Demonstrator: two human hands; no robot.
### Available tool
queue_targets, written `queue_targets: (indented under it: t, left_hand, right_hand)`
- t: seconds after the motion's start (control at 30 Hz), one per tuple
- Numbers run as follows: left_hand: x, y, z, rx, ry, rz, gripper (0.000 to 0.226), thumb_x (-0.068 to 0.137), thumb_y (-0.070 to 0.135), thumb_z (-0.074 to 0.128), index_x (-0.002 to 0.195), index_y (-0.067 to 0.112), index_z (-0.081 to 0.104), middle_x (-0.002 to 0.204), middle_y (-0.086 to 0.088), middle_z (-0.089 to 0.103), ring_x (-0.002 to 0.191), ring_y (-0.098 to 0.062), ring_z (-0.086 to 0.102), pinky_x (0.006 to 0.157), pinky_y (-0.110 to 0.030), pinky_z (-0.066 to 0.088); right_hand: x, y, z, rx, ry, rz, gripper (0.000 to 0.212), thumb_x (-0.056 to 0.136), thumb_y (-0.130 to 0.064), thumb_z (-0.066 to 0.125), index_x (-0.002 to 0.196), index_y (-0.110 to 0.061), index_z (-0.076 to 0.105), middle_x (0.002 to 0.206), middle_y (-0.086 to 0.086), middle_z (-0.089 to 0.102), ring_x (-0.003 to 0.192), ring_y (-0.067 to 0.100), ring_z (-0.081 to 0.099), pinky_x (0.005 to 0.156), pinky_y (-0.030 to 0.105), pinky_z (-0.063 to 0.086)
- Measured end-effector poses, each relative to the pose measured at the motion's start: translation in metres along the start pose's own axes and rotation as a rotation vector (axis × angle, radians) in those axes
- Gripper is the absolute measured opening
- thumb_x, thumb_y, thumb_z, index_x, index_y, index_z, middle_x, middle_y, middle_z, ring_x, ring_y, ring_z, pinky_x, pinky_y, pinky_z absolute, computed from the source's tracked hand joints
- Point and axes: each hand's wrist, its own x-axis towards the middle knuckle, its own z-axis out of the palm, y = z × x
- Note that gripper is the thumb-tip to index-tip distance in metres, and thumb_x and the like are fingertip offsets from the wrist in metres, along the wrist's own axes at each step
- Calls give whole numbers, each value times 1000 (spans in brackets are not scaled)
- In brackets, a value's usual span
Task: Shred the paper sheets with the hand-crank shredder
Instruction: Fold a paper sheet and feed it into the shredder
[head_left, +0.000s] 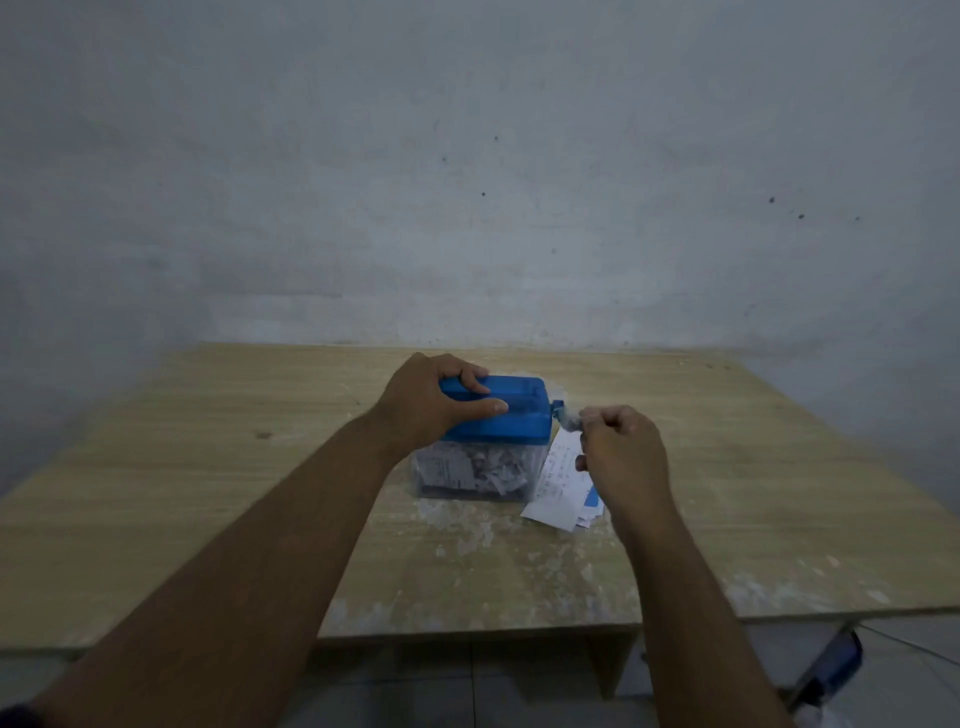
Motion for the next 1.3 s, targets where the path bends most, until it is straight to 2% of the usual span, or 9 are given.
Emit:
queue_targets:
  t: [0.23,0.4,0.53,0.77,0.87,0.97,1.1,1.17,1.3]
  left_hand:
    - [-1,4,-2,10,-29,-14,23,73,44,95,81,27,81,117,21,74,99,20,62,73,0,47]
    - [-5,3,0,14,-9,3,26,72,47,95,81,27,81,115,23,74,100,19,62,75,1,46]
    - [-6,-1,4,12,52,32,31,70,56,94,78,30,79,114,22,75,105,11,66,80,-4,50]
    - [-14,6,6,29,101,64,31,72,66,89,84,38,81,115,21,75,108,2,68,94,-29,61]
    - [-24,0,8,365,273,111,35,81,77,74,97,47,79,128,19,65,125,-13,53,108,-44,42]
    - [-58,4,29,591,483,339,26,91,56,74,106,36,78,127,4,62,121,-25,52,99,-45,37]
    - [-108,3,79,416,167,470,12,96,35,74,105,27,74,104,9,63,99,-6,53,85,-31,48]
    - [-112,5,96,363,56,377,11,100,36,68,109,31,72,100,14,65,92,2,53,83,-26,52]
    - [-100,7,104,77,99,84,7,105,33,64,108,33,71,91,15,70,85,-1,66,77,-23,58]
  right_hand:
    - [50,-38,5,41,-19,-70,30,107,-36,58,90,-14,70,70,-4,72,63,16,66,75,37,60]
    - [91,-4,33,-18,-101,50,28,104,-33,64,88,-10,66,88,13,73,79,28,72,85,52,63]
    - [82,39,43,5,-176,203,23,106,-15,57,99,5,67,88,21,68,69,27,64,69,41,62]
    - [49,71,27,-79,-130,57,33,105,-37,61,89,-10,72,76,6,71,62,22,66,69,40,57]
    - [39,77,15,-230,-118,-158,12,103,-35,65,102,-25,72,86,-4,72,72,11,67,63,26,50]
    - [21,97,-3,-258,-86,-240,14,100,-35,69,113,-36,65,88,-13,65,81,7,63,69,21,48]
    - [11,119,-14,-418,-40,-410,15,97,-26,70,109,-35,69,96,-17,59,97,8,52,80,13,36]
    - [11,118,-12,-444,-80,-425,16,95,-29,73,107,-38,68,100,-21,58,100,5,50,82,12,34]
    - [13,122,-8,-500,-239,-497,34,86,-60,72,116,-45,67,114,-30,57,107,-1,46,90,27,41]
